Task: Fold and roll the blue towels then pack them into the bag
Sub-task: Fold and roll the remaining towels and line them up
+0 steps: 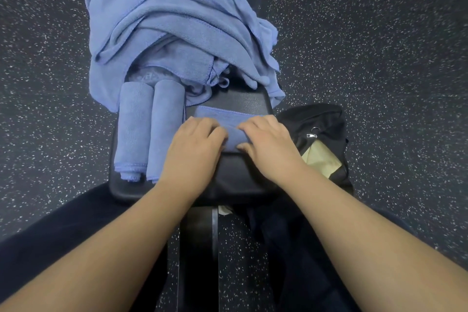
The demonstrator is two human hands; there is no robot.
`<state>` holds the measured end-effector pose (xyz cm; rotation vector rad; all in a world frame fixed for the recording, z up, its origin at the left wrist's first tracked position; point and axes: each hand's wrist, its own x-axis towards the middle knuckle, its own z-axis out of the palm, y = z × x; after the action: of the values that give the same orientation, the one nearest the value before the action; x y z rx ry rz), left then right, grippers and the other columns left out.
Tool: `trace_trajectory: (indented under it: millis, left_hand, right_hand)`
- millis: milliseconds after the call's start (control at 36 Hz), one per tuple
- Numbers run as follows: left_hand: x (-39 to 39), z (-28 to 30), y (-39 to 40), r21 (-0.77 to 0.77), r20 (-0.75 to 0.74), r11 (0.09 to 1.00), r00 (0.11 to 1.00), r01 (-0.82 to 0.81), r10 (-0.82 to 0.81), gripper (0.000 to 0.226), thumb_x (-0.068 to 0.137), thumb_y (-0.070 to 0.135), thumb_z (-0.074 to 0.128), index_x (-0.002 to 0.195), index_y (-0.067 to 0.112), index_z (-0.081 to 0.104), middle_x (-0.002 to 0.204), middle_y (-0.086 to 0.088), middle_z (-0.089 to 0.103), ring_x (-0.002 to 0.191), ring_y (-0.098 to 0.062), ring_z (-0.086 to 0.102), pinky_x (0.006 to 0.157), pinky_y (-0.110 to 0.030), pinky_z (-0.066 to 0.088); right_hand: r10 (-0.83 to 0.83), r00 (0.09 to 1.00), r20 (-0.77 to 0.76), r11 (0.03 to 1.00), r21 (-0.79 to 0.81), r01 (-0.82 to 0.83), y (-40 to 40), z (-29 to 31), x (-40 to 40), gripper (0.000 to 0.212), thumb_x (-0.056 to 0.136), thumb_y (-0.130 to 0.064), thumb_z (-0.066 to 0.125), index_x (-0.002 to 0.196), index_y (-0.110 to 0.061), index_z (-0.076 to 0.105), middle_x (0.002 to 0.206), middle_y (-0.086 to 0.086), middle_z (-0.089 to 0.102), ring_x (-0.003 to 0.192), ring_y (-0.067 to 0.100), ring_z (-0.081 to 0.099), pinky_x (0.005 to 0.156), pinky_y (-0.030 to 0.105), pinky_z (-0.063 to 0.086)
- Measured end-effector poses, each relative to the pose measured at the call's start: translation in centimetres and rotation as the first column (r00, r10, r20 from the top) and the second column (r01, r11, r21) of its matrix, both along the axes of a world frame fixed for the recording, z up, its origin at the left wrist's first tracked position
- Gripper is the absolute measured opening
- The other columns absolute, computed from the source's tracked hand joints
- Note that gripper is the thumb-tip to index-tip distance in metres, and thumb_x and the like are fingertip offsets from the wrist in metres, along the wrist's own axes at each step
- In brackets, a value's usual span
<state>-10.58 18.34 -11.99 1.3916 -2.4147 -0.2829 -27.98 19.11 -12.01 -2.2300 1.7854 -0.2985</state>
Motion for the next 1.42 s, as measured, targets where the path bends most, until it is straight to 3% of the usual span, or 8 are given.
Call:
trace_trajectory:
  millis: [139, 333, 472, 611, 722, 917, 1083, 1417]
  left_hand:
    - [-0.6, -0.6, 0.7, -0.034, 0.036, 0.998, 0.998, -0.053, 0.054, 0.017, 0.082, 0.008, 0.055, 0.088, 0.005, 0.07, 0.1, -0.015, 0.066, 0.102, -0.039, 0.061, 0.092, -0.049, 0.044]
    - [-0.5, -0.5, 0.9, -0.004, 0.182, 0.999, 0.982, -0.052, 0.052, 0.041, 0.08, 0.016, 0.044, 0.113, 0.006, 0.067, 0.124, -0.013, 0.063, 0.123, -0.037, 0.054, 0.105, -0.047, 0.022]
    - [-0.6, -0.6, 0.7, 0.035, 0.235, 0.998, 0.971, -0.058, 0.049, 0.047, 0.081, 0.014, 0.044, 0.124, 0.01, 0.063, 0.132, -0.011, 0.059, 0.13, -0.034, 0.048, 0.105, -0.046, 0.023]
    - [-0.7, -0.6, 0.5, 0.061, 0.229, 0.997, 0.973, -0.057, 0.042, 0.042, 0.086, 0.008, 0.048, 0.125, 0.005, 0.061, 0.135, -0.016, 0.056, 0.129, -0.038, 0.048, 0.1, -0.055, 0.041]
    - [-0.8, -0.3, -0.2, 0.109, 0.242, 0.993, 0.97, -0.043, 0.015, 0.049, 0.084, 0.013, 0.033, 0.12, 0.001, 0.064, 0.131, -0.019, 0.058, 0.124, -0.041, 0.052, 0.096, -0.059, 0.042]
    - [-1.0, 0.4, -1.1, 0.199, 0.248, 0.977, 0.968, -0.079, 0.027, 0.056, 0.09, 0.003, 0.048, 0.144, 0.013, 0.043, 0.156, -0.008, 0.031, 0.147, -0.028, 0.017, 0.116, -0.046, 0.001]
    - [1.5, 1.7, -0.5, 0.2, 0.236, 0.978, 0.972, -0.057, 0.008, 0.049, 0.087, 0.024, 0.039, 0.13, 0.014, 0.058, 0.141, -0.01, 0.052, 0.133, -0.032, 0.045, 0.108, -0.055, 0.022]
    - [6.1, 3.4, 0.1, 0.363, 0.341, 0.834, 0.892, -0.416, 0.297, 0.066, 0.094, 0.014, 0.048, 0.151, 0.036, 0.023, 0.162, 0.001, -0.001, 0.148, -0.025, -0.007, 0.116, -0.053, 0.005]
  right_hand:
    - [-0.064, 0.998, -0.024, 0.996, -0.056, 0.063, 0.2, -0.4, 0.4, 0.032, 0.079, -0.026, 0.071, 0.106, -0.011, 0.065, 0.104, 0.008, 0.06, 0.097, 0.033, 0.052, 0.082, 0.038, 0.04]
    - [-0.12, 0.993, -0.008, 0.971, -0.208, 0.116, 0.2, -0.4, 1.0, 0.036, 0.072, -0.022, 0.077, 0.105, -0.012, 0.065, 0.104, 0.005, 0.062, 0.095, 0.028, 0.055, 0.082, 0.038, 0.045]
    - [-0.046, 0.999, 0.023, 0.959, -0.28, 0.051, 0.4, 0.4, 1.6, 0.017, 0.085, -0.018, 0.052, 0.094, -0.015, 0.066, 0.094, 0.002, 0.061, 0.085, 0.026, 0.055, 0.072, 0.032, 0.04]
    - [-0.07, 0.997, 0.045, 0.974, -0.213, 0.078, 0.3, 0.7, 1.5, 0.023, 0.082, -0.023, 0.05, 0.097, -0.016, 0.067, 0.096, 0.001, 0.061, 0.089, 0.026, 0.056, 0.076, 0.031, 0.04]
    - [-0.058, 0.998, 0.035, 0.987, -0.151, 0.062, 0.4, 0.8, 1.4, 0.037, 0.069, -0.025, 0.077, 0.102, -0.012, 0.065, 0.103, 0.004, 0.062, 0.094, 0.027, 0.057, 0.082, 0.034, 0.043]
    - [-0.041, 0.998, -0.049, 0.998, -0.06, 0.038, -0.3, 0.4, 1.6, 0.045, 0.066, -0.009, 0.068, 0.111, -0.009, 0.062, 0.106, 0.007, 0.06, 0.096, 0.03, 0.057, 0.085, 0.037, 0.044]
    - [-0.125, 0.992, -0.011, 0.992, -0.018, 0.125, -0.6, 0.7, 2.1, 0.04, 0.065, -0.013, 0.077, 0.103, -0.006, 0.064, 0.091, 0.011, 0.061, 0.083, 0.035, 0.058, 0.075, 0.04, 0.049]
    - [-0.137, 0.984, -0.111, 0.951, 0.263, 0.163, -0.8, 3.1, 5.0, 0.044, 0.094, -0.046, 0.052, 0.118, -0.01, 0.046, 0.117, 0.009, 0.048, 0.106, 0.029, 0.05, 0.079, 0.035, 0.039]
